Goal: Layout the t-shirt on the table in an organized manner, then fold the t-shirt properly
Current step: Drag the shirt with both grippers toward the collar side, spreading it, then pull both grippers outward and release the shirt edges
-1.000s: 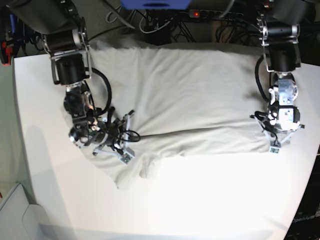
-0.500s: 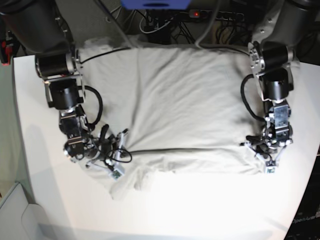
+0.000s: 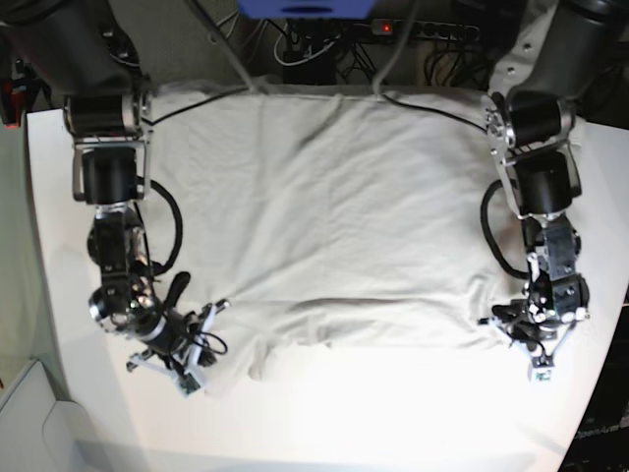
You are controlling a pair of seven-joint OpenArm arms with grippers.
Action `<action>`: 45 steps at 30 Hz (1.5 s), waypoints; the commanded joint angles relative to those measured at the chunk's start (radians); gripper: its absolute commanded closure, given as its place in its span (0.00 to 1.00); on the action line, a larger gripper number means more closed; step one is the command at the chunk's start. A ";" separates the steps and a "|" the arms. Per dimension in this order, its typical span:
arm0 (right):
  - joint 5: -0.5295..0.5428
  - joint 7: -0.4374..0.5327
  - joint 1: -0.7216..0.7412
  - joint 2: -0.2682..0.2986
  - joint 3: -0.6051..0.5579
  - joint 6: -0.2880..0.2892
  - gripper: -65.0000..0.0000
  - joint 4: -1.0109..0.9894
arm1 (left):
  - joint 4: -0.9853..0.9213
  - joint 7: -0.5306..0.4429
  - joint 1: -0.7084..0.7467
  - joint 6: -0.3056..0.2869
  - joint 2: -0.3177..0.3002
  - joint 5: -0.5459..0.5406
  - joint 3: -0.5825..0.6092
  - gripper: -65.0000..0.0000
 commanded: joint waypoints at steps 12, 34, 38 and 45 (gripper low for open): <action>0.017 -0.269 -0.182 0.006 0.007 0.063 1.00 0.286 | 0.416 0.254 0.255 -0.007 -0.027 -0.009 0.004 0.99; 0.014 -0.655 -0.633 0.035 0.107 0.095 0.92 0.870 | 0.818 0.502 0.680 -0.309 -0.028 0.002 -0.128 0.64; 0.014 -0.661 -0.708 0.037 0.113 0.095 1.00 0.870 | 0.772 0.470 0.717 -0.309 -0.005 0.002 -0.133 0.79; 0.014 -0.652 -0.765 0.047 0.109 0.095 1.00 0.832 | 0.634 0.387 0.734 -0.309 0.019 0.002 -0.130 1.00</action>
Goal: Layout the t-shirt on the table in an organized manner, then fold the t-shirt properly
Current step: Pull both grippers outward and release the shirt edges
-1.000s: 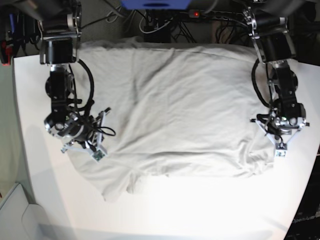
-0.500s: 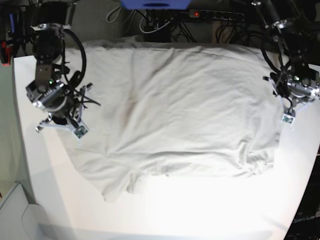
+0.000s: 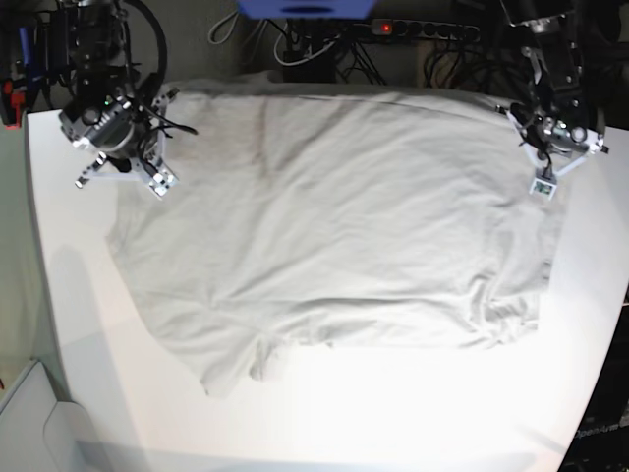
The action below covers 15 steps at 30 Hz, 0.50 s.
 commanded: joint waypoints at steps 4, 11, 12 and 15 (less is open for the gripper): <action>-0.003 0.015 0.053 0.002 0.002 -0.004 1.00 -0.103 | -0.094 -0.085 -0.025 0.001 0.018 -0.015 0.001 1.00; -0.003 0.095 0.189 0.008 0.001 -0.004 1.00 -0.311 | -0.214 -0.108 -0.095 0.001 0.042 -0.015 0.000 1.00; -0.003 0.099 0.217 0.008 0.001 -0.004 1.00 -0.340 | -0.216 -0.110 -0.099 0.001 0.044 -0.015 0.000 1.00; -0.003 0.115 0.304 0.019 0.001 -0.004 1.00 -0.431 | -0.210 -0.098 -0.131 0.001 0.059 -0.015 0.001 1.00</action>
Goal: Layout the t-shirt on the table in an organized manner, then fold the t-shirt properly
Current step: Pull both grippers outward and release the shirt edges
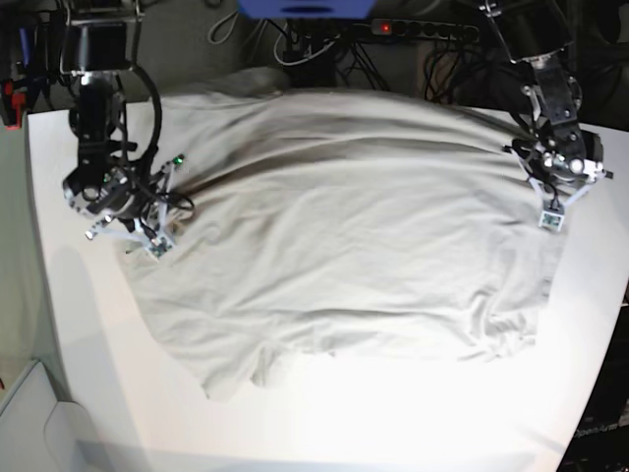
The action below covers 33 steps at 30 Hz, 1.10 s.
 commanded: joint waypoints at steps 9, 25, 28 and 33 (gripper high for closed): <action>-0.021 0.018 0.247 0.022 -0.003 0.006 1.00 -0.262 | -0.036 0.054 -0.037 -0.047 0.054 -0.103 0.015 1.00; -0.023 0.049 0.486 0.077 -0.001 0.006 1.00 -0.346 | 0.267 0.213 -0.037 -0.056 0.086 -0.112 0.010 0.99; -0.023 -0.024 0.460 0.083 0.004 0.006 1.00 -0.250 | 0.369 0.267 -0.028 -0.058 0.091 -0.112 0.009 0.99; -0.021 -0.126 0.325 0.085 0.007 0.006 0.93 -0.001 | 0.496 0.317 0.032 -0.058 0.085 -0.109 0.009 0.98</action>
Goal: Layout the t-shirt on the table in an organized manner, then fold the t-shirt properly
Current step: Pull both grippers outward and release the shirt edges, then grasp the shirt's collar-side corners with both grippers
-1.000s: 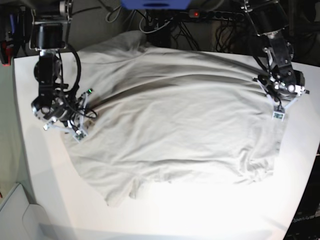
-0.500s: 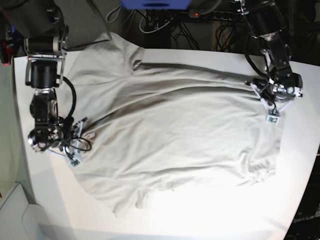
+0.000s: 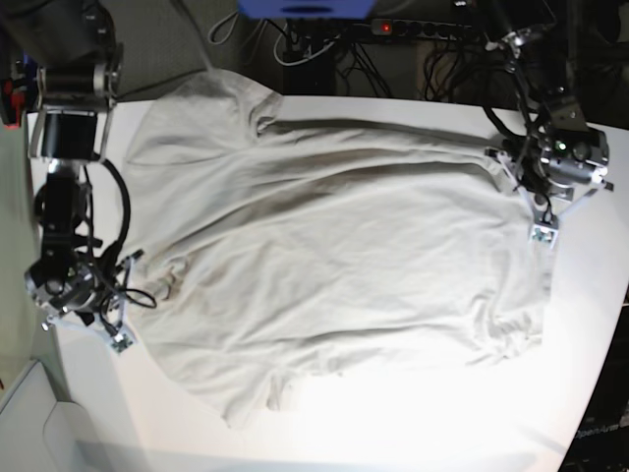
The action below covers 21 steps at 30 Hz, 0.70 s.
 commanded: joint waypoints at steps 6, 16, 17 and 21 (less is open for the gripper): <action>0.001 -0.084 -0.195 0.006 0.006 -0.001 0.70 0.289 | 0.035 -0.011 0.091 0.000 -0.053 0.004 -0.005 0.64; 0.001 -0.088 -0.429 -0.001 0.007 -0.001 0.45 0.455 | 0.024 -0.163 0.144 -0.002 -0.089 0.001 -0.143 0.33; 0.001 -0.088 -0.434 -0.009 0.012 -0.001 0.45 0.455 | 0.023 -0.180 0.141 -0.002 -0.086 0.001 -0.154 0.33; -0.001 -0.094 -0.435 -0.058 0.102 -0.001 0.45 0.453 | -0.025 -0.234 0.120 -0.002 -0.078 0.001 -0.154 0.33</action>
